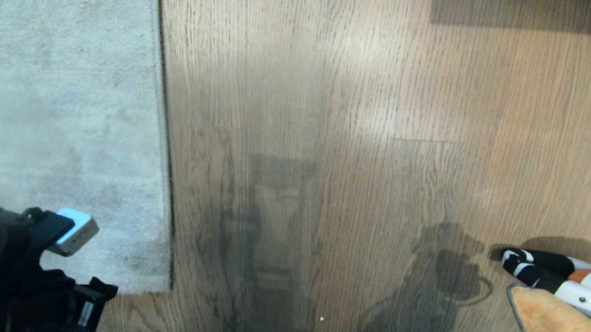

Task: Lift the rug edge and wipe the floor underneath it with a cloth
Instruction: Lift up the carpet

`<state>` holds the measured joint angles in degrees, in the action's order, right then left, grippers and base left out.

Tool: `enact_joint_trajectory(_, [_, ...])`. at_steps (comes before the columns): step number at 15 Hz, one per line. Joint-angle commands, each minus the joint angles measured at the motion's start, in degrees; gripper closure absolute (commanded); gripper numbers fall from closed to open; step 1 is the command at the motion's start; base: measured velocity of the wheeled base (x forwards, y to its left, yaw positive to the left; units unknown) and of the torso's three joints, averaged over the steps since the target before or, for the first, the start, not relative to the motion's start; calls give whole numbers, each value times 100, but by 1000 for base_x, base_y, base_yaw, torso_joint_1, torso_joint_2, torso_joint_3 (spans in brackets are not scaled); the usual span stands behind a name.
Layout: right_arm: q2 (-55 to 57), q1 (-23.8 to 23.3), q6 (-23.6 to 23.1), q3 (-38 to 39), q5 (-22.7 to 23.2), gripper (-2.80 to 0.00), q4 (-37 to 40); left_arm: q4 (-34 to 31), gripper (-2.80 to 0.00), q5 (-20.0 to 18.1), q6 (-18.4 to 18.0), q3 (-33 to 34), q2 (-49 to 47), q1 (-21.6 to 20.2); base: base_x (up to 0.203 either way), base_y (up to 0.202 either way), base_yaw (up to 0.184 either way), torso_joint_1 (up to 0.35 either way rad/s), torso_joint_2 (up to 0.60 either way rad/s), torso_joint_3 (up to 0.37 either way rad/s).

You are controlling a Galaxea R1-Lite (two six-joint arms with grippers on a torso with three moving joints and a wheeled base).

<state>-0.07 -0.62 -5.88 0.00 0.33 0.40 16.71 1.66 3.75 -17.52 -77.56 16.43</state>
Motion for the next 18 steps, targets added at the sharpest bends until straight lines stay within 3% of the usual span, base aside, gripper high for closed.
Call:
enact_joint_trajectory(1, [7, 1, -9, 0, 2, 0, -1, 127, 0, 276, 142, -206, -722, 271, 0, 0, 0, 0, 0, 0])
enact_joint_trajectory(6, [7, 1, -4, 0, 2, 0, 4, 570, 0, 432, 175, -314, -1126, 343, 0, 0, 0, 0, 0, 0])
enact_joint_trajectory(7, [7, 1, -1, 0, 2, 0, -2, 570, -105, 432, 188, -323, -1151, 352, 0, 0, 0, 0, 0, 0])
enact_joint_trajectory(8, [7, 1, -10, 0, 2, 0, 4, 570, -280, 438, 188, -323, -1165, 362, 0, 0, 0, 0, 0, 0])
enact_joint_trajectory(13, [7, 1, -1, 0, 2, 0, 4, 570, -280, 641, 196, -356, -1242, 425, 0, 0, 0, 0, 0, 0])
enact_joint_trajectory(18, [7, 1, -1, 0, 2, 0, 0, 552, -280, 1266, 181, -497, -1458, 475, 0, 0, 0, 0, 0, 0])
